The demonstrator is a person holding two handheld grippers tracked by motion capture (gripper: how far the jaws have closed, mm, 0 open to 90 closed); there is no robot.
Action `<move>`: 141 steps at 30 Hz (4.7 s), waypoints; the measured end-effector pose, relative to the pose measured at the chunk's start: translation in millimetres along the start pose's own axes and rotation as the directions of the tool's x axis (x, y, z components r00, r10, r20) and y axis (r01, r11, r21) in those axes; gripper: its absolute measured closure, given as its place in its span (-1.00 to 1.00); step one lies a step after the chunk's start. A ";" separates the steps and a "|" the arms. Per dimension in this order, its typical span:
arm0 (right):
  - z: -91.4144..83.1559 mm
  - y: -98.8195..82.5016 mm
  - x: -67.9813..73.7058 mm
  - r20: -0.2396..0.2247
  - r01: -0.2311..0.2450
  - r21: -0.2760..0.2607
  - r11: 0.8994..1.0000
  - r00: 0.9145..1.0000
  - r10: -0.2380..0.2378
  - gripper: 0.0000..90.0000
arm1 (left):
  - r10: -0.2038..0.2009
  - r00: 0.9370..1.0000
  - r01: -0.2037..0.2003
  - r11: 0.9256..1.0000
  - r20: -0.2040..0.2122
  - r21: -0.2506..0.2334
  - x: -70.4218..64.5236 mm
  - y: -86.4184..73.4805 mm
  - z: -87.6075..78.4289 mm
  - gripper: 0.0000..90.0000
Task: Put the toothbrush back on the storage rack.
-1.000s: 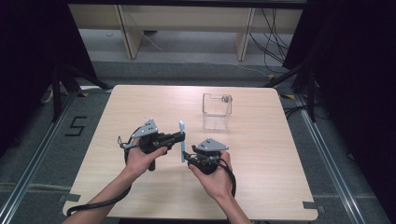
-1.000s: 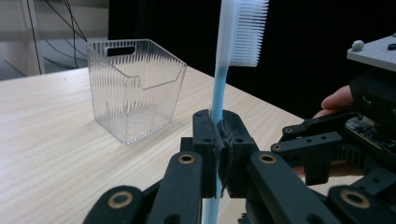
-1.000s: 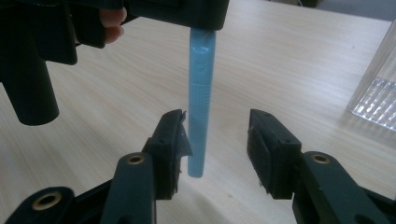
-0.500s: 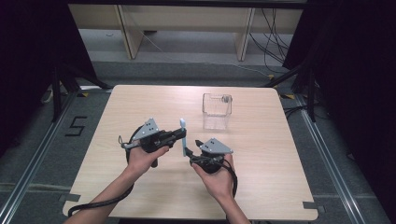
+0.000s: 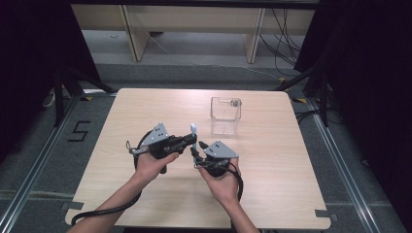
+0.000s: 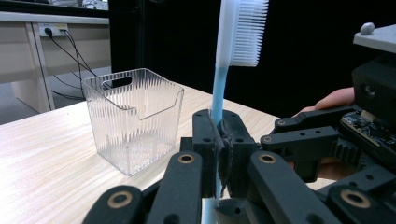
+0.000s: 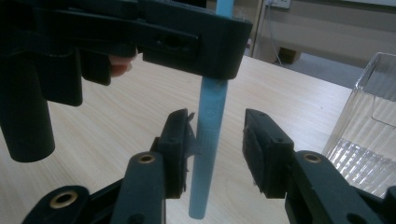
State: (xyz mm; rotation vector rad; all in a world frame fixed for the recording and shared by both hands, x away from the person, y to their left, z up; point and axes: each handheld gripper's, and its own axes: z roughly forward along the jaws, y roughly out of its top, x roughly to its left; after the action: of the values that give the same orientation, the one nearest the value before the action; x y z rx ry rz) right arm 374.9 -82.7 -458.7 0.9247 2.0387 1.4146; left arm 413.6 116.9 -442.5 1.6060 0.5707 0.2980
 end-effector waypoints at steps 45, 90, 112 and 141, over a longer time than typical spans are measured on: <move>-20.9 2.7 -44.6 0.096 -0.142 -0.035 0.989 0.985 0.145 0.75 | 0.057 0.963 -0.029 0.994 -0.262 0.109 8.5 -35.7 -79.8 -0.16; -21.9 29.6 -93.0 0.238 -0.135 -0.099 0.986 0.959 0.155 0.75 | 0.062 0.913 -0.049 0.998 -0.403 0.043 16.7 -93.1 -99.5 -0.17; -17.6 50.5 -107.0 0.263 -0.126 -0.125 0.984 0.952 0.155 0.75 | 0.054 0.914 -0.041 0.998 -0.402 0.041 16.8 -93.0 -99.4 -0.15; -10.1 67.7 -142.2 0.343 -0.126 -0.169 0.978 0.922 0.178 0.75 | 0.059 0.911 -0.038 0.998 -0.409 0.058 16.1 -92.3 -100.1 -0.13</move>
State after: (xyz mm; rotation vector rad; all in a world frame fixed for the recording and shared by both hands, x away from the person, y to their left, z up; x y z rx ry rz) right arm 477.4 -180.8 -389.7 1.2003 1.6054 1.3364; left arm 358.8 213.5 -523.0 1.6145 0.8646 0.6745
